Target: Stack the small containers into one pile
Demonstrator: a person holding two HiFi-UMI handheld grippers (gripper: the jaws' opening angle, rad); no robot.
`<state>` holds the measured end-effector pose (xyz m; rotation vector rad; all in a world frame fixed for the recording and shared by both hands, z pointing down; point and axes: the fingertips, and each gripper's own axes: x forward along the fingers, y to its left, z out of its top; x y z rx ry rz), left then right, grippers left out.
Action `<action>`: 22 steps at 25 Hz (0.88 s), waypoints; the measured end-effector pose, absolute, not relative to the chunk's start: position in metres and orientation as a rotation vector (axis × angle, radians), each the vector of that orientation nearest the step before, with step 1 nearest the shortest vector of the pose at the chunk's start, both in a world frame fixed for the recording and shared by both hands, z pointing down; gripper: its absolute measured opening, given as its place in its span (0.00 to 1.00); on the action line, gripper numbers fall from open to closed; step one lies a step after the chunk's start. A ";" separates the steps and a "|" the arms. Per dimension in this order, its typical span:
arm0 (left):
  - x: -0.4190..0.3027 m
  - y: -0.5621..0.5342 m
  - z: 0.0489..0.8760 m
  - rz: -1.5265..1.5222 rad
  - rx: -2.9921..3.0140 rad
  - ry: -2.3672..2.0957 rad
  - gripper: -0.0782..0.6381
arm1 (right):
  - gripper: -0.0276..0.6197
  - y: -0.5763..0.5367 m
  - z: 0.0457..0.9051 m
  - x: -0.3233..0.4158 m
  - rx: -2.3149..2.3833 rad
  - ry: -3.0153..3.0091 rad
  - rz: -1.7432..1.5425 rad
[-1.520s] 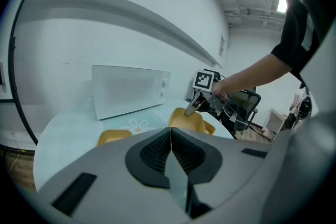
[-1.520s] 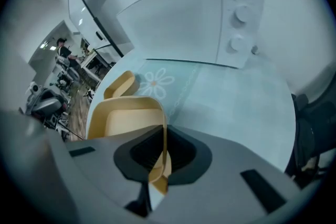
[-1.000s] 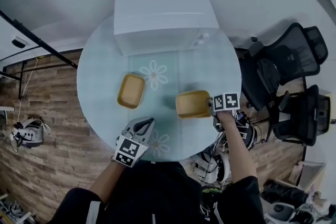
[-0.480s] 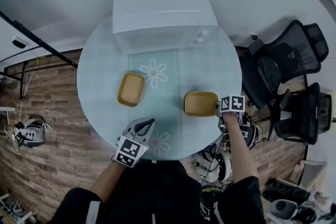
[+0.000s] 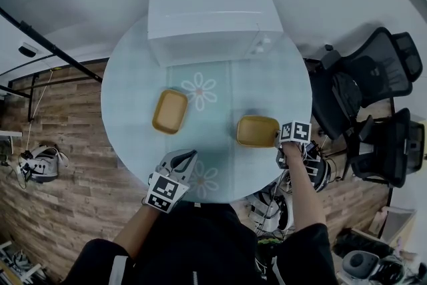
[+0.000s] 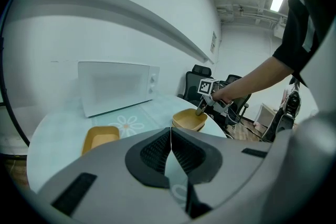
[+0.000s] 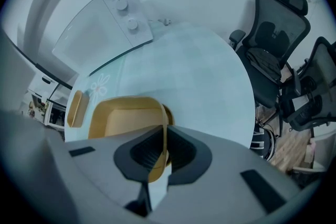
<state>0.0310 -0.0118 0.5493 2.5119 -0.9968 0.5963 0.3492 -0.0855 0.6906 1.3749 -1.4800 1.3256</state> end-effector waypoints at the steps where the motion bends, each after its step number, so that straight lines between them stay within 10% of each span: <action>1: 0.031 -0.012 0.550 0.596 2.511 -0.996 0.13 | 0.09 -0.085 0.692 0.349 1.381 -1.477 1.326; 22: 0.035 -0.018 0.557 0.614 2.509 -0.969 0.13 | 0.09 -0.078 0.703 0.349 1.435 -1.481 1.295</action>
